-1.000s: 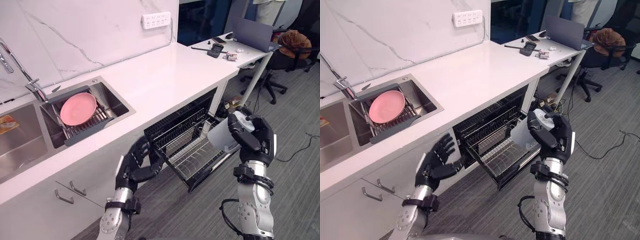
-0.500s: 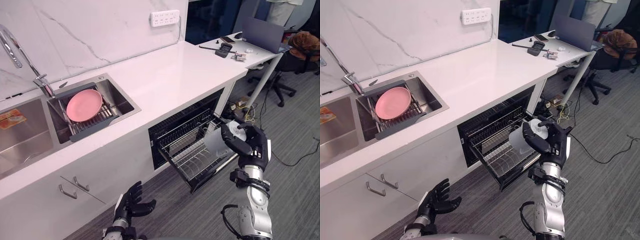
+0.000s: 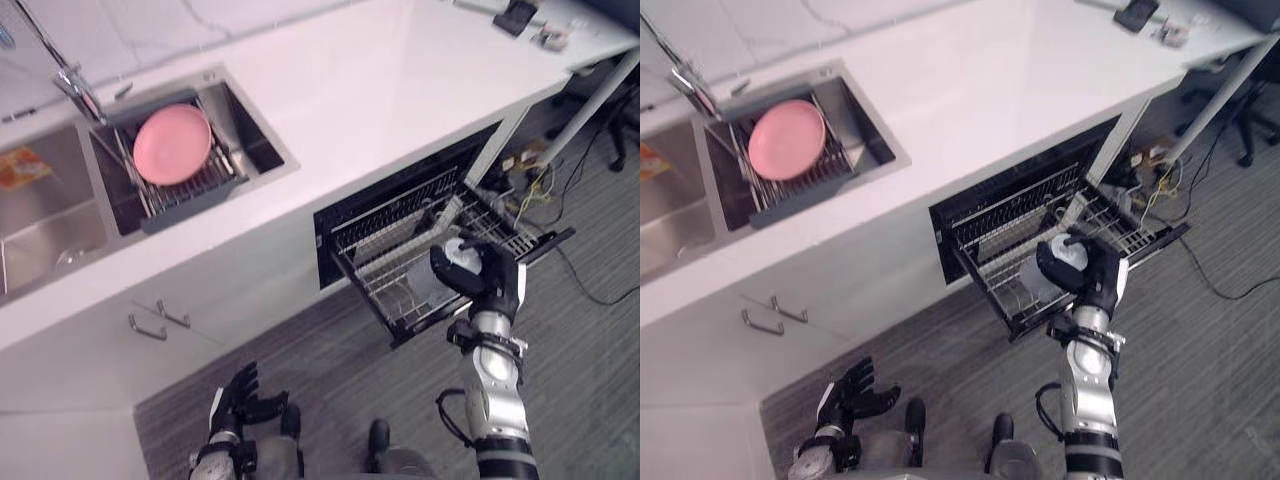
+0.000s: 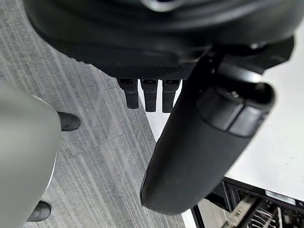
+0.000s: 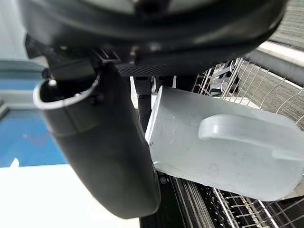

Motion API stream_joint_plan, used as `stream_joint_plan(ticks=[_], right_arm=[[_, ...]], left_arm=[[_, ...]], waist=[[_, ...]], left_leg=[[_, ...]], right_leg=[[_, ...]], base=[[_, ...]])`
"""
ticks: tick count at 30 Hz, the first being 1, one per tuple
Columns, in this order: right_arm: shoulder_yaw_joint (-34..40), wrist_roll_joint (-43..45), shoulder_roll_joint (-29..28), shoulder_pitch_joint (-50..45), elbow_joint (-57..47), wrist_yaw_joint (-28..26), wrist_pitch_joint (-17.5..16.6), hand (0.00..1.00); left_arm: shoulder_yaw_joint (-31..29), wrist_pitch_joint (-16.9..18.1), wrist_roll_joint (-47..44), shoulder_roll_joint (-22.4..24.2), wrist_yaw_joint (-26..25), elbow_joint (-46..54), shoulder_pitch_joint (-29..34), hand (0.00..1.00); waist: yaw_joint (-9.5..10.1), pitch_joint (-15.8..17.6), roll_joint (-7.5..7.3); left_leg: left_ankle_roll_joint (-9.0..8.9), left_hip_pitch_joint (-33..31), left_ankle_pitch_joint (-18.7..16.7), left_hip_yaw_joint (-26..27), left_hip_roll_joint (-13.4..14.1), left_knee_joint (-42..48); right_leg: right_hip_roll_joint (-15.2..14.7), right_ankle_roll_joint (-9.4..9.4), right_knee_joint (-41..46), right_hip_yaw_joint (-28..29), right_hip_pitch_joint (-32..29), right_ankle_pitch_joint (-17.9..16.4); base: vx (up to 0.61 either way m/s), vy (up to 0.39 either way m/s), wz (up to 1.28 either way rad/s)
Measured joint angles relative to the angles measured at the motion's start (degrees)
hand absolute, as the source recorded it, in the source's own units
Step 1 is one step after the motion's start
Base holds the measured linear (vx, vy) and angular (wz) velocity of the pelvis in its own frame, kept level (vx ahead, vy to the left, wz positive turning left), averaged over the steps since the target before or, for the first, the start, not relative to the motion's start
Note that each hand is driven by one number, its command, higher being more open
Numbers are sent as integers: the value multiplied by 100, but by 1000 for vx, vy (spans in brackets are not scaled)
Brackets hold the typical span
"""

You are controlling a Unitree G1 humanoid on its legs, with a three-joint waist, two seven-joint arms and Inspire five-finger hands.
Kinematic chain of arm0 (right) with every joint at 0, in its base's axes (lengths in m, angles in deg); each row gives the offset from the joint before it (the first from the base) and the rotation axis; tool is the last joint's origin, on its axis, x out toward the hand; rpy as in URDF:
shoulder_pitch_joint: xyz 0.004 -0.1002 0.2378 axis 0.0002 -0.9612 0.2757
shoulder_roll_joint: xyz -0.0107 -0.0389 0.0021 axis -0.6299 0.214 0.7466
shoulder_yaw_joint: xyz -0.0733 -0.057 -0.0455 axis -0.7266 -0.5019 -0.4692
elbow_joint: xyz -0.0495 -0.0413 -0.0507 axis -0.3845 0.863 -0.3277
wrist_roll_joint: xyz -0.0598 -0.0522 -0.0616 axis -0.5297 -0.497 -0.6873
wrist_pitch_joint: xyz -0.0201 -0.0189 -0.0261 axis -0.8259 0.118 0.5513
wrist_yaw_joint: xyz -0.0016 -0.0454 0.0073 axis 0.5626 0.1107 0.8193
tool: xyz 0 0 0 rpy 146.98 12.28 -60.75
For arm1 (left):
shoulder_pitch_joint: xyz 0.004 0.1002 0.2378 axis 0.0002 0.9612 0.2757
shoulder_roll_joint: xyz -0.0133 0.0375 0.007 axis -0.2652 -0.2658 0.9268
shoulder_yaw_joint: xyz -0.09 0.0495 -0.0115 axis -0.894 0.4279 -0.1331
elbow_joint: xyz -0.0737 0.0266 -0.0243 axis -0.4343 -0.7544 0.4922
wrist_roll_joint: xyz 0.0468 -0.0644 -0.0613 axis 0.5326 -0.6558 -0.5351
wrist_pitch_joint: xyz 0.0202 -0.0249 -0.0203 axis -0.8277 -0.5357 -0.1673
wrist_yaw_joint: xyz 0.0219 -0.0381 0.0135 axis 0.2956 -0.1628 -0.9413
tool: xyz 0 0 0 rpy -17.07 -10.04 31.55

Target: Walk over to the sink, pick up the cup, carry it to the dishwasher, place the cup inside the dishwasher, then close the dishwasher door

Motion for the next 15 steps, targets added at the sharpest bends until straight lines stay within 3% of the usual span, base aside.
stream_joint_plan(ticks=[2,7,15], right_arm=[[-103,-1,59,148,-225,102,2,30],[-316,-1,265,681,-375,373,2,30],[-217,-342,340,961,-380,760,97,30]], left_arm=[[-11,19,-7,22,-2,262,-51,90],[-23,89,-121,220,-114,476,-150,90],[9,154,-124,298,-240,461,-289,90]], waist=[[76,121,17],[270,346,100],[325,488,128]], left_leg=[[-19,-545,-105,-99,-1,460],[-71,-1145,-261,-140,48,1019],[-57,-1368,-310,-148,59,1216]], right_leg=[[-74,-30,669,-48,-596,-260],[-131,-109,1419,-68,-1258,-550],[-165,-118,1664,-96,-1455,-643]], base=[[-141,-24,20],[-102,-34,7],[-14,-3,3]])
